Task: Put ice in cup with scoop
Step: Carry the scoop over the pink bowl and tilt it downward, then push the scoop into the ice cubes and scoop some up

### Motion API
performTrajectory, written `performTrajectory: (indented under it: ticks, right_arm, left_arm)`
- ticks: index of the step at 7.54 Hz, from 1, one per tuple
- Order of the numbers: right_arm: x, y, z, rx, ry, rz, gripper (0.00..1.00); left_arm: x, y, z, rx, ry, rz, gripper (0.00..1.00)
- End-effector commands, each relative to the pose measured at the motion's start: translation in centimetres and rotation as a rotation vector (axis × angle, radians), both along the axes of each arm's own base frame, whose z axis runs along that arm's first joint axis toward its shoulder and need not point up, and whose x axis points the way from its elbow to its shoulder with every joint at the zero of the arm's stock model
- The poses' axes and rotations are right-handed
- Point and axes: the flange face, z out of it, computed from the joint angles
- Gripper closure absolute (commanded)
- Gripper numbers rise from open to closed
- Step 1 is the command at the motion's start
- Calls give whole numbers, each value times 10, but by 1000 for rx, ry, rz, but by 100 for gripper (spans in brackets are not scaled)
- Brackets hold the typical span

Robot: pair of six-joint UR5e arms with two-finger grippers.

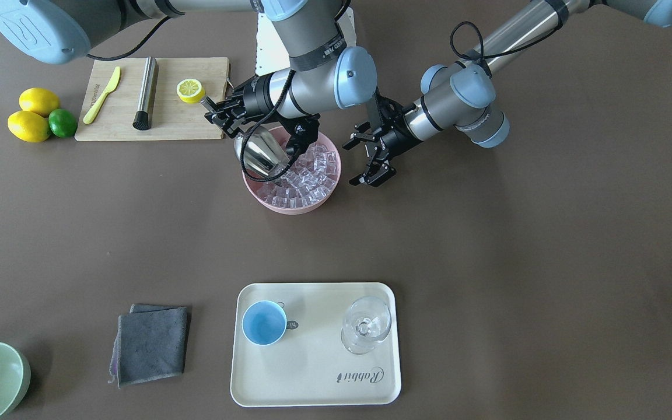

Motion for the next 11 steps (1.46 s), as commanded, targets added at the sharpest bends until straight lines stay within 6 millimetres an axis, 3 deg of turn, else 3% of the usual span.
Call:
performTrajectory:
  ticks: [1,4,6,8,11]
  right_arm:
    - [3,2,13,36,-73,7,100]
    - [35,20,28,105,-195,5,100]
    - [43,25,33,140,-265,3,100]
    - [53,31,56,186,-355,3,100]
    - [54,33,61,218,-432,3,100]
  left_arm:
    - [2,-2,1,-1,-2,-1,2]
    - [1,-2,3,-1,-2,-2,2]
    - [0,-3,4,-2,-3,-4,2]
    - [-1,-4,5,-3,-5,-5,2]
    - [-6,-9,3,-1,-2,-16,2]
